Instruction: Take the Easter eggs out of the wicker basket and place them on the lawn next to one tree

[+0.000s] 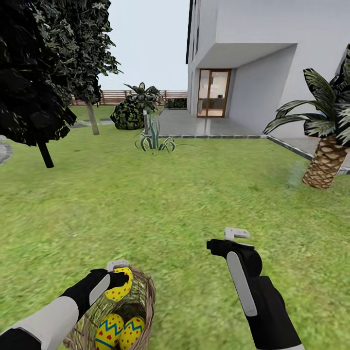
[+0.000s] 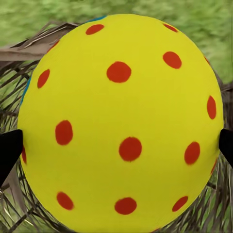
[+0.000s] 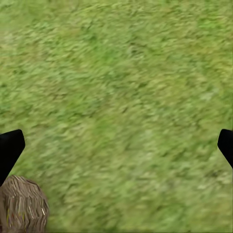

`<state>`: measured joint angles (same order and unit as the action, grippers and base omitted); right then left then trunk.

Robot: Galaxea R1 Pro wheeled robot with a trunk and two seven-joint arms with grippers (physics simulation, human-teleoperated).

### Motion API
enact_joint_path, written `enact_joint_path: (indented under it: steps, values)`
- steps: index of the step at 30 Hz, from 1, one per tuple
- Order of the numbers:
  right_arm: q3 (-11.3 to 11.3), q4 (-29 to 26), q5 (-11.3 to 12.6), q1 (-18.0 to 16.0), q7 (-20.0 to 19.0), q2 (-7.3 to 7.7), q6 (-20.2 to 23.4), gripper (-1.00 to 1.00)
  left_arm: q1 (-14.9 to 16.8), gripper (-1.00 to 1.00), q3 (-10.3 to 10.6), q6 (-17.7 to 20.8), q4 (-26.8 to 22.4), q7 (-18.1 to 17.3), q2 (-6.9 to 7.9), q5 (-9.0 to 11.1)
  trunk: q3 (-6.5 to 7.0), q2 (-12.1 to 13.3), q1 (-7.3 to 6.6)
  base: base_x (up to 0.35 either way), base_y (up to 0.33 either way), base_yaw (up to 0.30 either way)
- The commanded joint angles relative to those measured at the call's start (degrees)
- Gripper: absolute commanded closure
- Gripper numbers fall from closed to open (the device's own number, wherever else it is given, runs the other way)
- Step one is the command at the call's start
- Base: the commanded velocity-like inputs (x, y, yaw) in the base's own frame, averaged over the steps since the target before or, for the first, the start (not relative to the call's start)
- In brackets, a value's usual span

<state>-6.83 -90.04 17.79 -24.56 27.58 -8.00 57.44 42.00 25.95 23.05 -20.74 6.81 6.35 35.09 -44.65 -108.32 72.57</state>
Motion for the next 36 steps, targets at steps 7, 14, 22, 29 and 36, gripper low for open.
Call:
enact_joint_path:
  steps: [7, 14, 22, 29, 36]
  values:
    - [-0.97, -0.05, 0.57, -0.04, 0.63, 0.00, 0.05, -1.00, 0.01, 1.00, 0.48, 0.25, -0.16, 0.48, 0.07, 0.59, 1.21, 2.80, -1.55, 0.000, 0.000, 0.024]
    - [-0.98, -0.05, 0.59, -0.04, 0.60, 0.00, 0.04, -1.00, 0.01, 1.00, 0.50, 0.17, -0.14, 0.57, 0.07, 0.59, 2.46, 5.60, -3.09, -0.120, 0.000, 0.007]
    - [-0.99, -0.05, 0.57, -0.04, 0.60, 0.00, 0.04, -1.00, 0.01, 1.00, 0.50, 0.16, -0.35, 0.57, 0.07, 0.51, 3.90, 8.81, -4.84, -0.046, 0.000, 0.000]
    - [-1.00, -0.05, 0.57, -0.04, 0.58, 0.00, -0.03, -1.00, 0.01, 1.00, 0.50, 0.16, -0.39, 0.57, 0.07, 0.54, 5.16, 11.62, -6.38, -0.048, 0.000, 0.000]
    - [-1.00, -0.05, 0.57, -0.04, 0.60, 0.00, -0.06, -1.00, 0.01, 1.00, 0.50, 0.16, -0.39, 0.57, 0.07, 0.53, 6.41, 14.43, -7.92, -0.001, 0.000, 0.000]
